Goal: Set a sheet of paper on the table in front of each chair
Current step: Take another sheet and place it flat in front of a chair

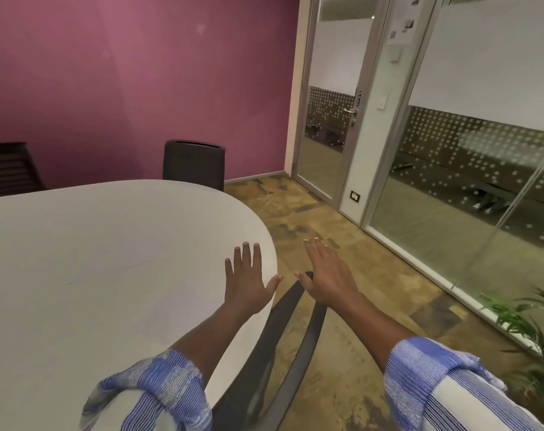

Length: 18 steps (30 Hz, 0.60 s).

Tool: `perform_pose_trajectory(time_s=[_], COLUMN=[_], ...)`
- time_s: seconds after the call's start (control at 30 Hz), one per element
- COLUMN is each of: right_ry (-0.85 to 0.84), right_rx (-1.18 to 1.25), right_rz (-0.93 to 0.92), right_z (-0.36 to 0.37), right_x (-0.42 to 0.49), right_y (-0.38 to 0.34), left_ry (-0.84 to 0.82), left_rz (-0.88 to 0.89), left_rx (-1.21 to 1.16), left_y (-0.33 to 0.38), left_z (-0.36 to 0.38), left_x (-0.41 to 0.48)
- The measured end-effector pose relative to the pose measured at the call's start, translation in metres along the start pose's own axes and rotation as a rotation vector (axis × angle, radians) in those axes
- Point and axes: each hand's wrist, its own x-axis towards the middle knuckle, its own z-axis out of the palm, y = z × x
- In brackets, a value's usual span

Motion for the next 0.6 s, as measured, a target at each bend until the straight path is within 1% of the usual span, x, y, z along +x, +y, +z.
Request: perform_pose_trajectory(time_s=[0.13, 0.23, 0.33, 0.6], right_ry=[-0.022, -0.042, -0.044, -0.095], right_rx=[0.017, 0.035, 0.055, 0.096], right_rz=[-0.009, -0.032, -0.057, -0.194], right_z=[0.001, 0.005, 0.008, 0.027], right_x=[0.052, 0.086, 0.129, 0.248], right_y=[0.04, 0.066, 0.088, 0.149], left_ry=[-0.025, -0.006, -0.003, 0.019], left_rz=[-0.025, -0.034, -0.073, -0.222], left_rx=[0.009, 0.029, 0.033, 0.104], left_y=[0.021, 0.032, 0.041, 0.066], left_z=[0.02, 0.032, 0.042, 0.083], left_x=[0.054, 0.088, 0.126, 0.233])
